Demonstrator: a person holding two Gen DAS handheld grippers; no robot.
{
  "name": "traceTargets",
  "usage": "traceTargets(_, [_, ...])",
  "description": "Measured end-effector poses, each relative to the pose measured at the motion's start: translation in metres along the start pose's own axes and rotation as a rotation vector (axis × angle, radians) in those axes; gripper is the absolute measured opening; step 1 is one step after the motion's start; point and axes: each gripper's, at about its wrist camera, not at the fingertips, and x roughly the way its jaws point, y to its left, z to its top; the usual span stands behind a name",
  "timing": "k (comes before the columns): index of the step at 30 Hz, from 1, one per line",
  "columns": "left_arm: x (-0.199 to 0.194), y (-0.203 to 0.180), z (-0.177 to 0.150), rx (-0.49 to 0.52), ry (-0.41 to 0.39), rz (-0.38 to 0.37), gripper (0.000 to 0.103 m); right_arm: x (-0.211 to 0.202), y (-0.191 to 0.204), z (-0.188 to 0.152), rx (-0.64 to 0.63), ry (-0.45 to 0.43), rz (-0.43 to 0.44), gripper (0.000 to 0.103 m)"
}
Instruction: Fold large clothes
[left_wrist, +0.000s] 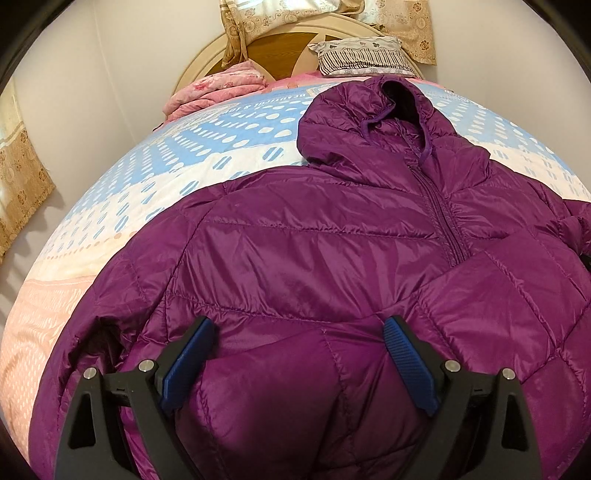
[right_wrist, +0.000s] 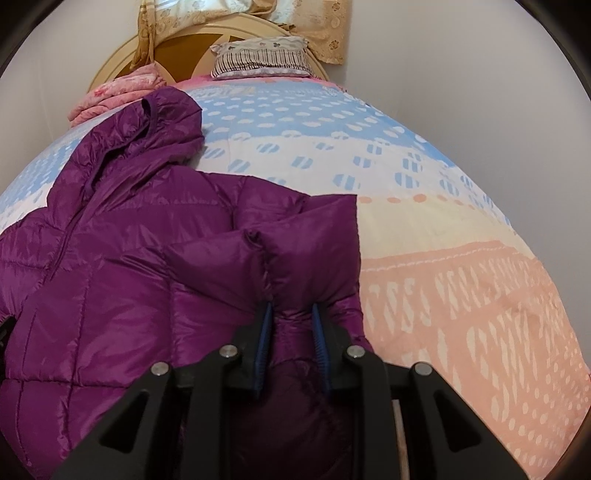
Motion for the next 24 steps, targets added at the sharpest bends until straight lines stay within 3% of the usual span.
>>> traceTargets(8, [0.001, 0.0, -0.001, -0.001, 0.002, 0.002, 0.095, -0.011, 0.013, 0.007, -0.074, 0.025, -0.047, 0.029])
traceTargets(10, [0.002, 0.0, 0.0, -0.002, 0.003, 0.004, 0.095, -0.033, 0.02, 0.006, -0.091, -0.007, -0.01, 0.054])
traceTargets(12, [0.002, 0.001, -0.001, -0.001, 0.003, 0.006, 0.096, -0.056, 0.032, 0.003, -0.112, -0.049, 0.009, 0.063])
traceTargets(14, [0.002, 0.0, 0.0, -0.003, 0.005, 0.005, 0.096, -0.073, 0.05, -0.003, -0.161, -0.072, 0.028, 0.063])
traceTargets(17, [0.003, 0.001, 0.0, -0.007, 0.008, 0.0, 0.096, -0.078, 0.072, -0.015, -0.184, -0.055, 0.125, 0.062])
traceTargets(21, [0.004, 0.003, 0.001, -0.014, 0.012, -0.008, 0.097, -0.048, 0.088, -0.036, -0.219, 0.007, 0.135, 0.062])
traceTargets(24, [0.004, 0.003, 0.0, -0.016, 0.014, -0.009, 0.097, -0.043, 0.092, -0.04, -0.221, 0.006, 0.125, 0.062])
